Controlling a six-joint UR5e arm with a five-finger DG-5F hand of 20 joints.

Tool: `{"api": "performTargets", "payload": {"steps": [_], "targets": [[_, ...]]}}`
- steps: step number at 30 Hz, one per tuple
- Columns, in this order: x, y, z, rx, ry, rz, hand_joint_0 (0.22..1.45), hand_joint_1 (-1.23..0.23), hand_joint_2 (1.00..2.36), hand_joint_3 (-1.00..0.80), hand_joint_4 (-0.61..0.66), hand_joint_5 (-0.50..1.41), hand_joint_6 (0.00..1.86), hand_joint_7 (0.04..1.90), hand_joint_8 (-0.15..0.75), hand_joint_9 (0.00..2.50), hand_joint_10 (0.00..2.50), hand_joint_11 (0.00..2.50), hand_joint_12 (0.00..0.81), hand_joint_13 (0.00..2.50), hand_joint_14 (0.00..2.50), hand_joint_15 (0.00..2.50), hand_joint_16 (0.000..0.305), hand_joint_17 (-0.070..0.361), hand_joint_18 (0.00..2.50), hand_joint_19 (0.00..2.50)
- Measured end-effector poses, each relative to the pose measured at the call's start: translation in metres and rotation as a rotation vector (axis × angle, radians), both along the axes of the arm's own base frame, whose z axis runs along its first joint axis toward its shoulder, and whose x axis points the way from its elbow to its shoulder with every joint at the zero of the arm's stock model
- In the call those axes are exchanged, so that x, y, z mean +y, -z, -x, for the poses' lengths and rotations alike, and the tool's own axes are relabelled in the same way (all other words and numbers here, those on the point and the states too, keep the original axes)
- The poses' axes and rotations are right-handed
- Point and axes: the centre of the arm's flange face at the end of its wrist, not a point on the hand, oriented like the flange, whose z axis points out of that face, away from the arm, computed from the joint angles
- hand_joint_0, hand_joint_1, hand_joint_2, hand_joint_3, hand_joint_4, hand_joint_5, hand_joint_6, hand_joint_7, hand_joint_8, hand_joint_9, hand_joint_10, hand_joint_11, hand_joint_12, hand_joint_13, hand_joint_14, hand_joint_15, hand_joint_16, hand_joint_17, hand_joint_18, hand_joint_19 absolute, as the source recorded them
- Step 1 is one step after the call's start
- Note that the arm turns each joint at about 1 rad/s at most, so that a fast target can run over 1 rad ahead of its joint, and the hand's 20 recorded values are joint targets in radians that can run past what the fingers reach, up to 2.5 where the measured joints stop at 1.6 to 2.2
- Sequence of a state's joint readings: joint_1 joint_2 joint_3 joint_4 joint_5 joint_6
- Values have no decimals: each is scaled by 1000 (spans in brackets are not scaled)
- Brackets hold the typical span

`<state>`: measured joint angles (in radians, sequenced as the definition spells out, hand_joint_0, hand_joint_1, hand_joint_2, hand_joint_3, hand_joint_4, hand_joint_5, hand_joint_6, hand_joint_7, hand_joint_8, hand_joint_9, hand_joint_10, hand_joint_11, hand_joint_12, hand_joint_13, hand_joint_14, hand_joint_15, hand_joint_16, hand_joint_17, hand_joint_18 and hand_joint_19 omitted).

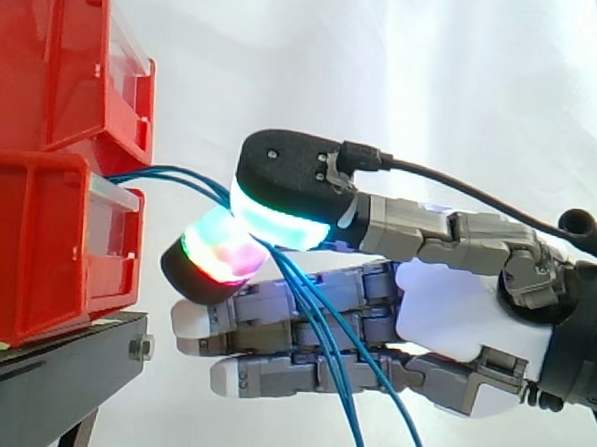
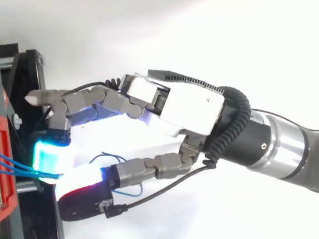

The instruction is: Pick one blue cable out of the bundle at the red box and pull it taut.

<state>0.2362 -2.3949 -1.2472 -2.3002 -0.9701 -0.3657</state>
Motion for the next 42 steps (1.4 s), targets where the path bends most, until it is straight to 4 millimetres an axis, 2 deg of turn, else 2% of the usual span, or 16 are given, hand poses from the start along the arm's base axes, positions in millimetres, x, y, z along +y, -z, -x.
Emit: {"api": "performTargets", "payload": {"steps": [11, 20, 27, 42], "targets": [[-2, -10, 12, 82, -22, -48, 636, -836, 1030, 85, 103, -185, 848, 947, 350, 679, 17, 639, 422, 368, 3, 93, 55, 123, 430, 159], [-2, -14, 14, 70, -37, -99, 687, -889, 1031, 69, 129, -203, 869, 1026, 349, 663, 16, 636, 424, 377, 3, 81, 55, 123, 444, 120], [-2, -23, 18, 93, -37, -97, 720, -913, 1030, 17, 134, -217, 880, 1018, 341, 650, 16, 631, 418, 382, 2, 64, 54, 121, 446, 68], [0, -23, 19, 105, -41, -98, 724, -991, 1028, -84, 74, -244, 883, 1020, 298, 547, 16, 606, 404, 332, 0, 14, 52, 117, 395, 0]]}}
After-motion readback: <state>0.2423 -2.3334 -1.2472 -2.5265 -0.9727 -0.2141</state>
